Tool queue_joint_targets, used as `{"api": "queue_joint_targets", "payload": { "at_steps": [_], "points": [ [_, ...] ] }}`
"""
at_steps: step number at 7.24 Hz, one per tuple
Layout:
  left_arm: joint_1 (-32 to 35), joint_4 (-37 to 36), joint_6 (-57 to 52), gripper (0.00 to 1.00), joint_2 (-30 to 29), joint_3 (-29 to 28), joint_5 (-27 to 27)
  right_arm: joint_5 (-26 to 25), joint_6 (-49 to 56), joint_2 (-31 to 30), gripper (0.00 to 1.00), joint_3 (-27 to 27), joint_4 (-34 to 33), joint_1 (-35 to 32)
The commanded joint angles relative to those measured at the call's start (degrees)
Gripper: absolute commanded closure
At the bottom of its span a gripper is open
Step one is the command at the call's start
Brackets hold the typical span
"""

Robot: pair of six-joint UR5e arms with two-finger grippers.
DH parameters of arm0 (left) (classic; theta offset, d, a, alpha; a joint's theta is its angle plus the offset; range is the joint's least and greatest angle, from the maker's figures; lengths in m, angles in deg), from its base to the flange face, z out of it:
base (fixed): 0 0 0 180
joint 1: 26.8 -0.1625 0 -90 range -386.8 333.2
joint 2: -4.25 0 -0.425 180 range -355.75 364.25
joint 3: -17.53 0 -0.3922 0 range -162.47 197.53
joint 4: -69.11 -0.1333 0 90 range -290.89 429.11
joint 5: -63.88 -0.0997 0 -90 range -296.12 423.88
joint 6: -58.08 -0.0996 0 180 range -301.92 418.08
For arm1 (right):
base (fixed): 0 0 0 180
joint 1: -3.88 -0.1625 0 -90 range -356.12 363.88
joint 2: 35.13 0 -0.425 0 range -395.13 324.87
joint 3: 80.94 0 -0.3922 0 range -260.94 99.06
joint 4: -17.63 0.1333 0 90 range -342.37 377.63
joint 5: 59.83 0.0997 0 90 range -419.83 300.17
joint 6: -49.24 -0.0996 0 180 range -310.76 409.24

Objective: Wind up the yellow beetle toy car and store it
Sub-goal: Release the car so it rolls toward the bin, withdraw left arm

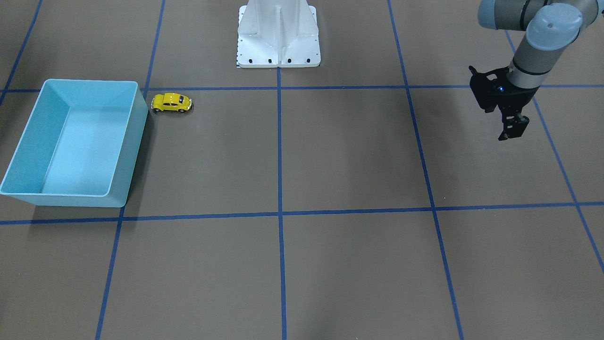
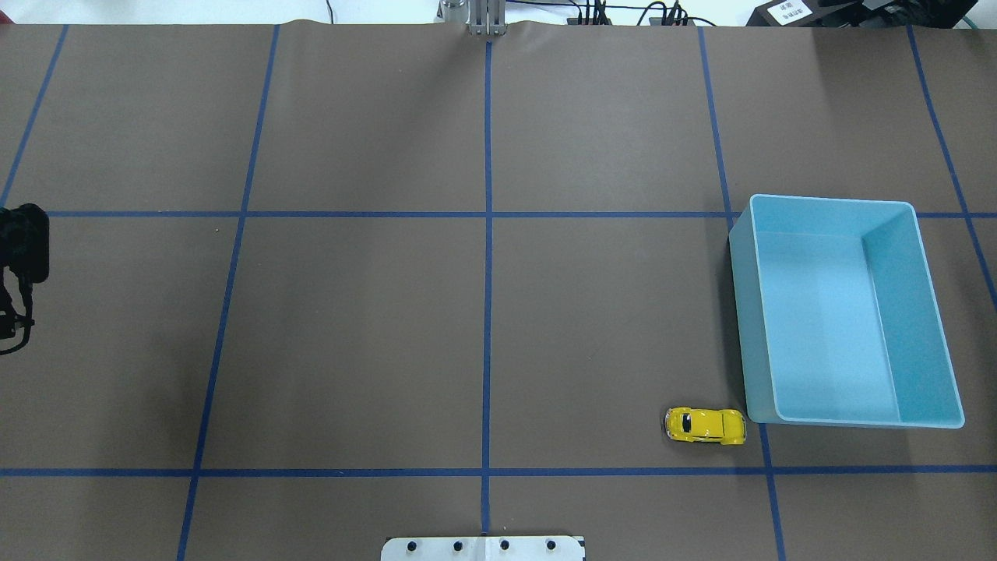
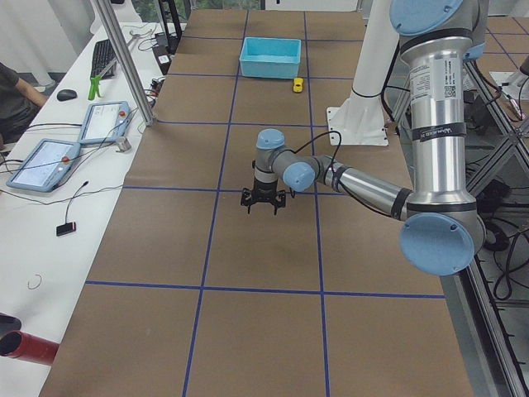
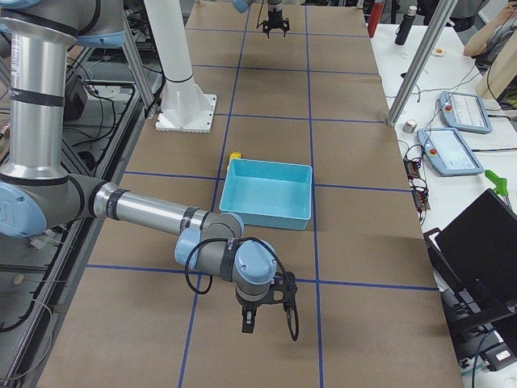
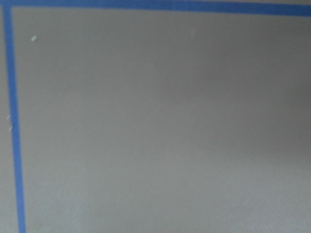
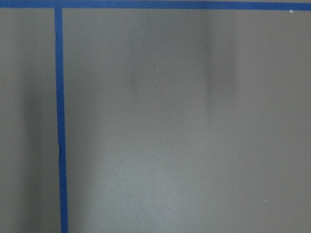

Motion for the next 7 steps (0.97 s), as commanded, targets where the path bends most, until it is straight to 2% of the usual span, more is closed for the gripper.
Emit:
{"api": "queue_joint_targets", "payload": {
  "at_steps": [1,2,3,4,6,7],
  "points": [
    [7.42,-6.13,26.02,0.0,-0.66,-0.06,5.89,-0.19,0.15,-0.63,0.0,6.75,-0.57,1.83],
    [9.46,-7.28,38.35,0.0,-1.45,-0.06,8.87,0.42,0.06,-2.12,0.0,12.28,-1.35,1.84],
    [11.74,-7.29,45.26,0.0,-1.72,-0.23,13.16,3.47,-0.11,-2.48,0.0,16.78,-1.62,1.84],
    [14.2,-7.29,47.59,0.0,-1.81,-1.45,13.99,4.2,0.15,-2.22,0.0,19.69,-1.88,2.88],
    [20.52,-7.47,47.87,0.0,-2.07,-2.42,24.15,4.73,0.15,-2.05,0.0,28.03,-1.89,9.37],
    [22.03,-7.38,47.79,0.0,-1.98,-2.87,24.37,5.34,0.15,-2.13,0.0,31.99,-1.97,10.7]
  ]
}}
